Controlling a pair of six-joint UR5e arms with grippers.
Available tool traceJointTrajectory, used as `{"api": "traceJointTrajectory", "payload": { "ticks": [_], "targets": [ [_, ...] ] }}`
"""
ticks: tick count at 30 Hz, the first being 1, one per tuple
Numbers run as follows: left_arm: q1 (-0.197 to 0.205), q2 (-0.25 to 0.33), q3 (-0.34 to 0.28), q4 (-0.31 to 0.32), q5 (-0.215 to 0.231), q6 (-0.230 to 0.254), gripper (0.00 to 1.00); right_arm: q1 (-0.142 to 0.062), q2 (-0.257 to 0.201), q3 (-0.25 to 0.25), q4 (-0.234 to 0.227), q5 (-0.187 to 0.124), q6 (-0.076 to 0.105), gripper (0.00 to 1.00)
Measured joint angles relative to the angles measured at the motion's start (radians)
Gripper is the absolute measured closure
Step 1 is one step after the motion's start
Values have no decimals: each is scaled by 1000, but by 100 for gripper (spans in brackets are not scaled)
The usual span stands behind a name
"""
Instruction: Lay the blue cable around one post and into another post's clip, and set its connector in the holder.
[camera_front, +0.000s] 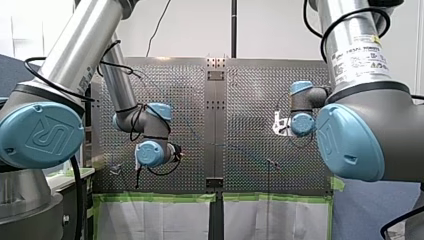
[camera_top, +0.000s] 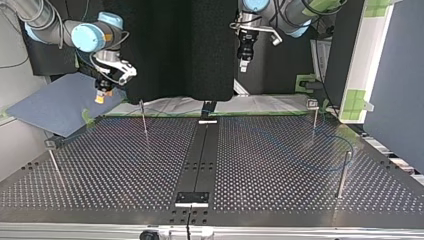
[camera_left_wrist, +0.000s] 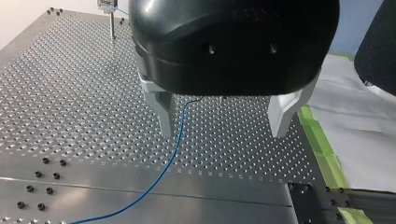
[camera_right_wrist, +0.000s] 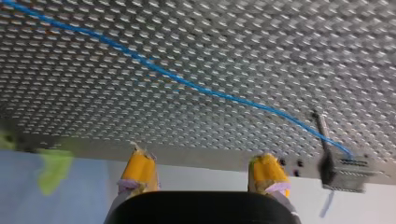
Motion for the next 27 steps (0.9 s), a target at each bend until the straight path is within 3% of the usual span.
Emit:
{"api": "traceJointTrajectory", "payload": {
  "ticks": [10, 18, 23, 27],
  "targets": [
    [2, 0, 0, -1, 0, 6, 0, 84, 10, -61, 62, 84, -12, 0],
    [11, 0, 3, -4, 0, 11, 0, 155, 31, -83, 90, 154, -6, 0],
    [20, 1, 4, -5, -1, 12, 0, 199, 71, -85, 85, 157, -6, 0],
    [25, 1, 4, -6, -1, 13, 0, 231, 102, -100, 83, 168, 12, 0]
  ]
}}
